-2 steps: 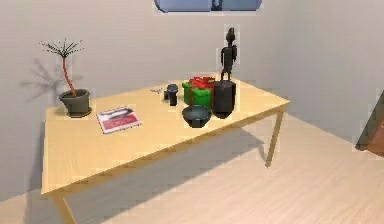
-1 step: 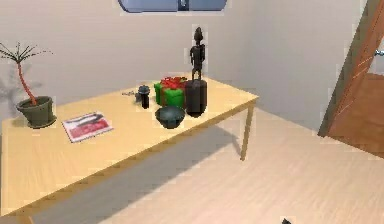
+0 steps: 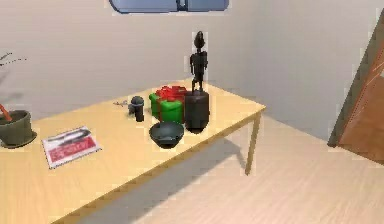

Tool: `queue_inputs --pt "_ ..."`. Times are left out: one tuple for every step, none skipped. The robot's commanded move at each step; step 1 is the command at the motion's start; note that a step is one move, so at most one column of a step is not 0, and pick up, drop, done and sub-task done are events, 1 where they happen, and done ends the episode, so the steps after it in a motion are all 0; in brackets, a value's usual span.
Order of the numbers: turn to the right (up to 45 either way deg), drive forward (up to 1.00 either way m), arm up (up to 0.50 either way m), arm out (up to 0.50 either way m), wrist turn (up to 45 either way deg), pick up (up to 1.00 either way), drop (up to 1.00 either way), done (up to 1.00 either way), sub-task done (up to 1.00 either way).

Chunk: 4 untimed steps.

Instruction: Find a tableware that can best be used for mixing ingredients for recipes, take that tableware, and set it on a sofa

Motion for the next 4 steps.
queue_inputs --pt "-45.0 0.0 0.0 0.0 0.0 0.0 0.0 0.0 0.0" --pt "-45.0 0.0 0.0 0.0 0.0 0.0 0.0 0.0 0.0" --pt "45.0 0.0 0.0 0.0 0.0 0.0 0.0 0.0 0.0" --pt "42.0 0.0 0.0 0.0 0.0 0.0 0.0 0.0 0.0"
